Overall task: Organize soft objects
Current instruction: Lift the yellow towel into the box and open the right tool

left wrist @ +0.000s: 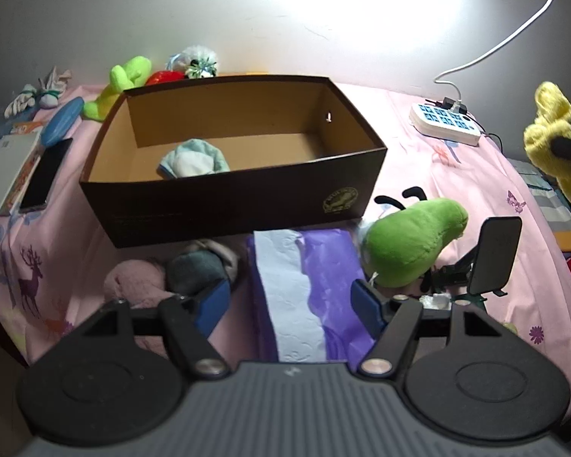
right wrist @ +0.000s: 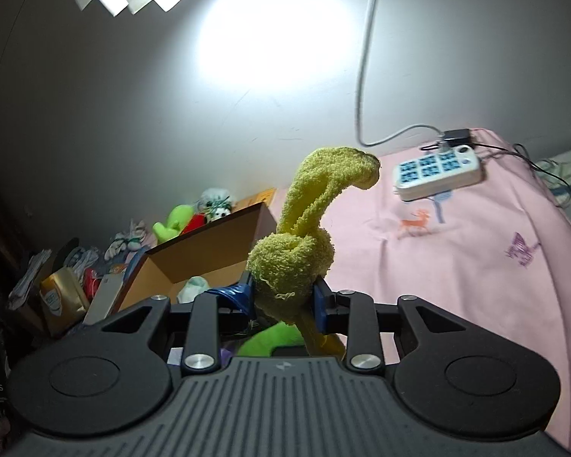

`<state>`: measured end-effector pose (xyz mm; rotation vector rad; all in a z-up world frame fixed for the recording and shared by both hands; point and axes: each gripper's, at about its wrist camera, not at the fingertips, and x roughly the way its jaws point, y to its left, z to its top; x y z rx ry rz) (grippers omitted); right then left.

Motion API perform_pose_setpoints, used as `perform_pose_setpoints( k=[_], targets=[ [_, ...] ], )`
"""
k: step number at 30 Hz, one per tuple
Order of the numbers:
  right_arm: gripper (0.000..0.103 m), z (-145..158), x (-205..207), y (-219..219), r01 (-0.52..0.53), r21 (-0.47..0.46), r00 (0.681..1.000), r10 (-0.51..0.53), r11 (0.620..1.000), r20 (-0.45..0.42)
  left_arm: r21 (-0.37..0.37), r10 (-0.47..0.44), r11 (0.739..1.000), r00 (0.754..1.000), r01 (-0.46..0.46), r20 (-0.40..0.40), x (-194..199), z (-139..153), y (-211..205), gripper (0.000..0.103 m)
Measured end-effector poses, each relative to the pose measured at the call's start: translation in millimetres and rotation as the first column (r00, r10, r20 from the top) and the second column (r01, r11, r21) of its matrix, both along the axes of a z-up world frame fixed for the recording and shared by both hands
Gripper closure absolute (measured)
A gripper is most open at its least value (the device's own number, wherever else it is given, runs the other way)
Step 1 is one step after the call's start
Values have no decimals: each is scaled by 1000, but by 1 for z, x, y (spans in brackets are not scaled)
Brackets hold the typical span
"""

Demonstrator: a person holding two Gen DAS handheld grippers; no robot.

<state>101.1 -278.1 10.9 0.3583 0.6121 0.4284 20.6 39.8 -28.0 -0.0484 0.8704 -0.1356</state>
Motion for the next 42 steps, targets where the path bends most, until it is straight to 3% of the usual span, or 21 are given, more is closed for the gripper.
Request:
perform_pose_setpoints(
  k=[3, 7, 11, 17, 21, 26, 31, 39, 42],
  targets=[
    [90, 9, 34, 48, -116, -69, 993, 117, 991, 0, -5, 20, 1000, 1000, -20, -2, 1, -1, 23, 32],
    [90, -3, 89, 118, -229, -173, 972, 214, 958, -99, -19, 59, 998, 998, -59, -14, -1, -6, 56, 32],
    [90, -25, 123, 172, -277, -292, 956, 232, 915, -179, -24, 99, 995, 995, -99, -34, -6, -15, 88, 32],
    [90, -59, 168, 229, -345, -459, 928, 224, 819, -297, -51, 148, 987, 986, -153, -82, -13, -31, 124, 32],
    [87, -71, 189, 255, -381, -470, 908, 225, 796, -354, -59, 142, 987, 984, -149, -110, -13, -41, 133, 32],
    [84, -86, 206, 279, -378, -527, 908, 192, 761, -373, -71, 99, 991, 987, -109, -126, -14, -45, 134, 32],
    [83, -96, 217, 282, -380, -490, 897, 183, 784, -403, -72, 88, 993, 989, -97, -122, -12, -46, 137, 32],
    [80, -53, 197, 246, -266, -292, 933, 170, 919, -316, -101, 58, 992, 991, -70, -120, -7, -45, 143, 32],
    [80, -34, 176, 222, -225, -173, 946, 173, 959, -273, -97, 40, 994, 993, -51, -115, -8, -45, 142, 32]
  ],
)
